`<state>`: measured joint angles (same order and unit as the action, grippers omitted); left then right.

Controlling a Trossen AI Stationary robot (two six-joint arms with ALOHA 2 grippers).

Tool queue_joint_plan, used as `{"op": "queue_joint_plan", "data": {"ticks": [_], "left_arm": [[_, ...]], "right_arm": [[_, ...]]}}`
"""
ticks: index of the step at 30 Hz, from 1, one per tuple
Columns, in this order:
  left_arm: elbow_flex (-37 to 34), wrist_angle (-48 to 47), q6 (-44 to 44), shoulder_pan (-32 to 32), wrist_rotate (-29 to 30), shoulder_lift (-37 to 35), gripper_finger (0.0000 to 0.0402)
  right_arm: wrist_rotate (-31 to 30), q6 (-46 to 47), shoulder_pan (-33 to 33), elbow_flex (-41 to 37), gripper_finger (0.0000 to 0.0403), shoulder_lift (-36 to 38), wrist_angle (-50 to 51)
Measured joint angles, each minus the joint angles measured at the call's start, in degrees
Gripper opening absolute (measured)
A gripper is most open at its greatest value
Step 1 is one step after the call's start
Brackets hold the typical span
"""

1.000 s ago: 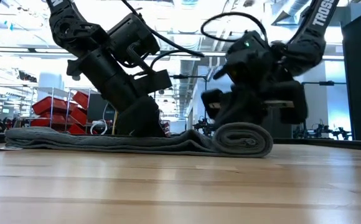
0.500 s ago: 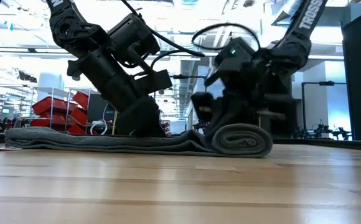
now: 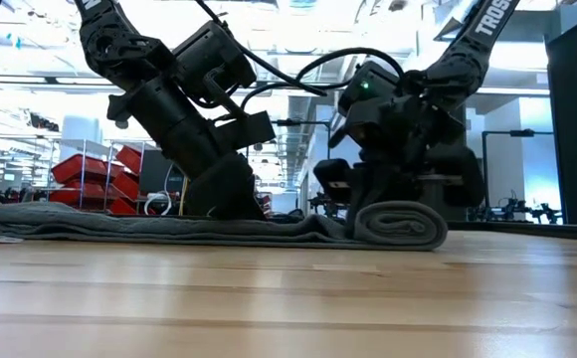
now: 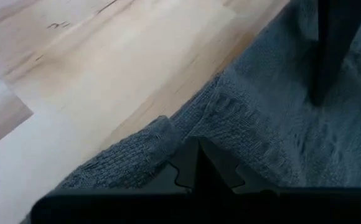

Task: Roll towel
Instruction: Roll the gray towel

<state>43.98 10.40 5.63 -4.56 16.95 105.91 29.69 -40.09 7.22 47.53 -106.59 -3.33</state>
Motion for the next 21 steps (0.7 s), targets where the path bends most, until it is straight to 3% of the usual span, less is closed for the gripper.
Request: {"op": "queue_joint_plan", "data": {"ticks": [21], "left_arm": [[0.13,-1.38,1.42,-0.37,0.46,-0.07,0.0173]], "right_arm": [[-0.24,4.15,-0.05,-0.02,0.0000,0.51,5.43]]}}
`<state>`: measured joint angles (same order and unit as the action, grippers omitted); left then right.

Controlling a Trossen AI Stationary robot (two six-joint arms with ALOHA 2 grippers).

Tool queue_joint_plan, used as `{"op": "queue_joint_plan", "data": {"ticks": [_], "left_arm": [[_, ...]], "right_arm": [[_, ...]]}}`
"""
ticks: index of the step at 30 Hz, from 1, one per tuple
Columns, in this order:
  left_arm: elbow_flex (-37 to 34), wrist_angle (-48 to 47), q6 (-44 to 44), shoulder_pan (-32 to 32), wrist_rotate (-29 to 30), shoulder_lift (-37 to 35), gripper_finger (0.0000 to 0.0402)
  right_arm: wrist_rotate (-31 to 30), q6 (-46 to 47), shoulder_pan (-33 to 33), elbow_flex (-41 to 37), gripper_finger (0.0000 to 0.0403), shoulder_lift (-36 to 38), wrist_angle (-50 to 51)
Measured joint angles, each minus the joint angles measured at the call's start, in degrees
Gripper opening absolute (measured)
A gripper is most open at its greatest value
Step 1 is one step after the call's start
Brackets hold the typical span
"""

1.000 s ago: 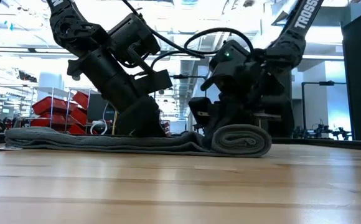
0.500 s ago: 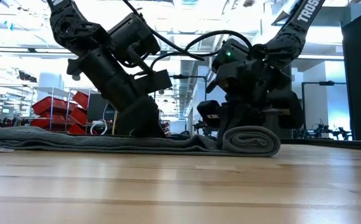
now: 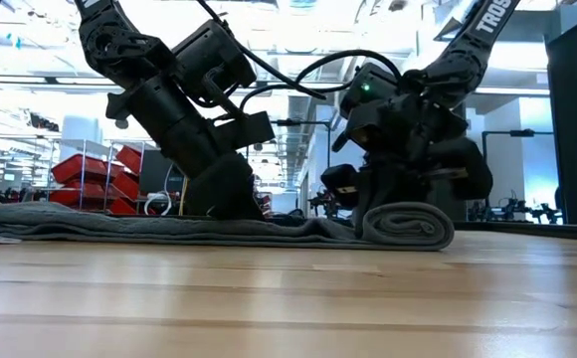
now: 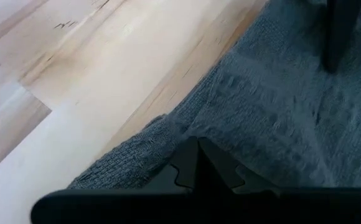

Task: Roll towel
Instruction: Roll the gray towel

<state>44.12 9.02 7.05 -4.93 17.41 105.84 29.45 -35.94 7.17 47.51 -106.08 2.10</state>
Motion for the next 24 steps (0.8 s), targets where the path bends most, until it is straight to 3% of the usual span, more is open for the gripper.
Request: {"op": "queue_joint_plan", "data": {"ticks": [8,24], "left_arm": [[0.00,0.00,-0.33,-0.02,0.00,0.00,0.0173],[0.57,0.36,-5.39,-0.24,0.02,0.03,0.0173]], "right_arm": [[-6.28,0.13,-2.23,-0.20,0.0000,3.61,4.64],[-7.88,-3.00,-2.71,-0.50,0.0000,3.98,-0.61]]}}
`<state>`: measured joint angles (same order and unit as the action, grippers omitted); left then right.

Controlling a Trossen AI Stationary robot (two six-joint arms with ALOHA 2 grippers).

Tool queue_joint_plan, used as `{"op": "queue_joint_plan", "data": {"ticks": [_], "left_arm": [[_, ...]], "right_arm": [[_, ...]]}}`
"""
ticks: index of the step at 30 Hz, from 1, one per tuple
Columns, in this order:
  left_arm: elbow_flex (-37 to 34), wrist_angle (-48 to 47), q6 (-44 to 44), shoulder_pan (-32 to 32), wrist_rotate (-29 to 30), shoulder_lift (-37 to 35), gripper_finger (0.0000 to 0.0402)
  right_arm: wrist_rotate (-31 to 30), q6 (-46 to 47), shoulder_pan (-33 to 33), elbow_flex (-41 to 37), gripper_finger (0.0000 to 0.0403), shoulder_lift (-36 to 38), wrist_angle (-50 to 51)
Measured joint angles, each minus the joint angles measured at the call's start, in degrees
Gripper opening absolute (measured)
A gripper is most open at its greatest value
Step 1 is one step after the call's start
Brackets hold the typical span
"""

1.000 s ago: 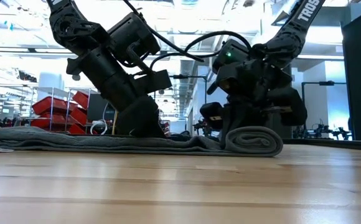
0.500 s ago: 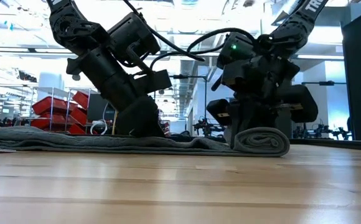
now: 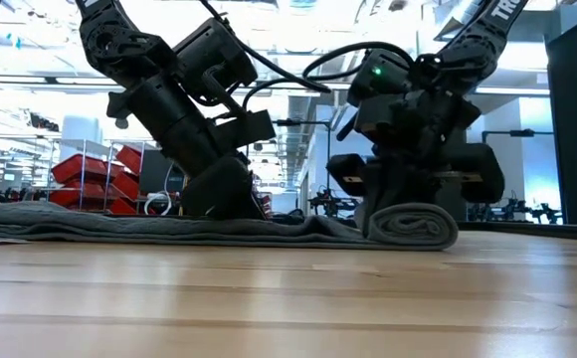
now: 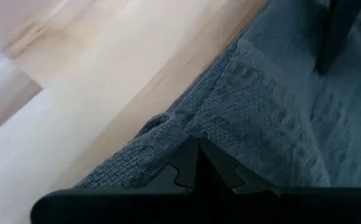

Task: Roll towel
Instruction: Roll the gray towel

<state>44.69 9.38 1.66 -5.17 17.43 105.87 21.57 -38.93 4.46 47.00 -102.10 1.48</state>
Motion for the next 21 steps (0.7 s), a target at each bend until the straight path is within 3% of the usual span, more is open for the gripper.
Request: {"op": "queue_joint_plan", "data": {"ticks": [9,21], "left_arm": [[-0.07,1.00,-1.81,0.00,-0.05,0.09,0.0173],[-0.02,1.02,-4.25,-0.09,-0.13,0.10,0.0173]], "right_arm": [[-3.36,-2.11,-1.46,1.61,0.0000,-0.14,-2.42],[-7.70,-15.66,-3.53,2.32,0.0000,-1.01,1.74]]}}
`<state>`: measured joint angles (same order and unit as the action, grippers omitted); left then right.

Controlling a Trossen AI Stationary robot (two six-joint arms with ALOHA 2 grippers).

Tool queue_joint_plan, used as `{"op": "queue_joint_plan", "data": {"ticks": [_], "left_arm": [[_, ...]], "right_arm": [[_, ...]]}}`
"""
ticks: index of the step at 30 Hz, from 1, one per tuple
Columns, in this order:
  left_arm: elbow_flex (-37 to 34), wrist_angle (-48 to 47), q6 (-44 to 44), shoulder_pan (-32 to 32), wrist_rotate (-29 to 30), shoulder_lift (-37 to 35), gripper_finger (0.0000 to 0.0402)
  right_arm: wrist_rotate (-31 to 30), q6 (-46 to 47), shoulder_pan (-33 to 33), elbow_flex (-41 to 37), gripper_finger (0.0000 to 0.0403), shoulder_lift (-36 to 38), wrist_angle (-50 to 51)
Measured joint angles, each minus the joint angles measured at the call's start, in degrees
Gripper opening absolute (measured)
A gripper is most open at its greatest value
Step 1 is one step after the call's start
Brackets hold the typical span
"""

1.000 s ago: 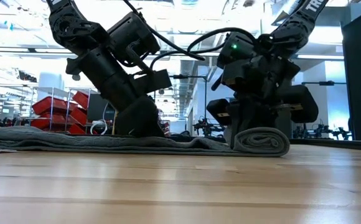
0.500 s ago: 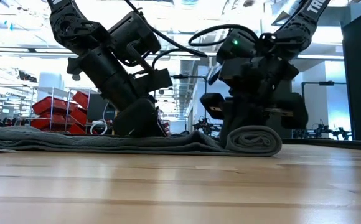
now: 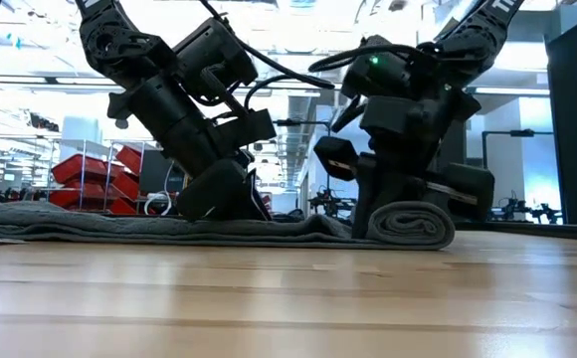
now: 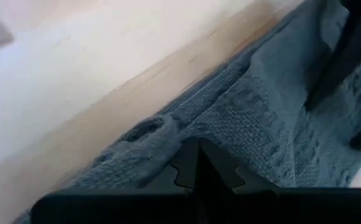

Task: Roll towel
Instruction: Roll the gray towel

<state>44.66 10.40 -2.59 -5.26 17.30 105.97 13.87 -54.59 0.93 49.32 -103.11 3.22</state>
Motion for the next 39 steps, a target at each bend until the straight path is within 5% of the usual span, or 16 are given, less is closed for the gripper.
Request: {"op": "queue_joint_plan", "data": {"ticks": [24,39], "left_arm": [[-0.61,-0.74,-2.71,-1.09,0.13,-0.13,0.0173],[0.11,-1.12,-4.18,-1.11,0.09,-0.24,0.0173]], "right_arm": [[-6.56,-6.33,-2.08,0.09,0.0000,3.43,11.65],[-7.52,-5.93,-1.89,-0.26,0.0000,6.79,5.23]]}}
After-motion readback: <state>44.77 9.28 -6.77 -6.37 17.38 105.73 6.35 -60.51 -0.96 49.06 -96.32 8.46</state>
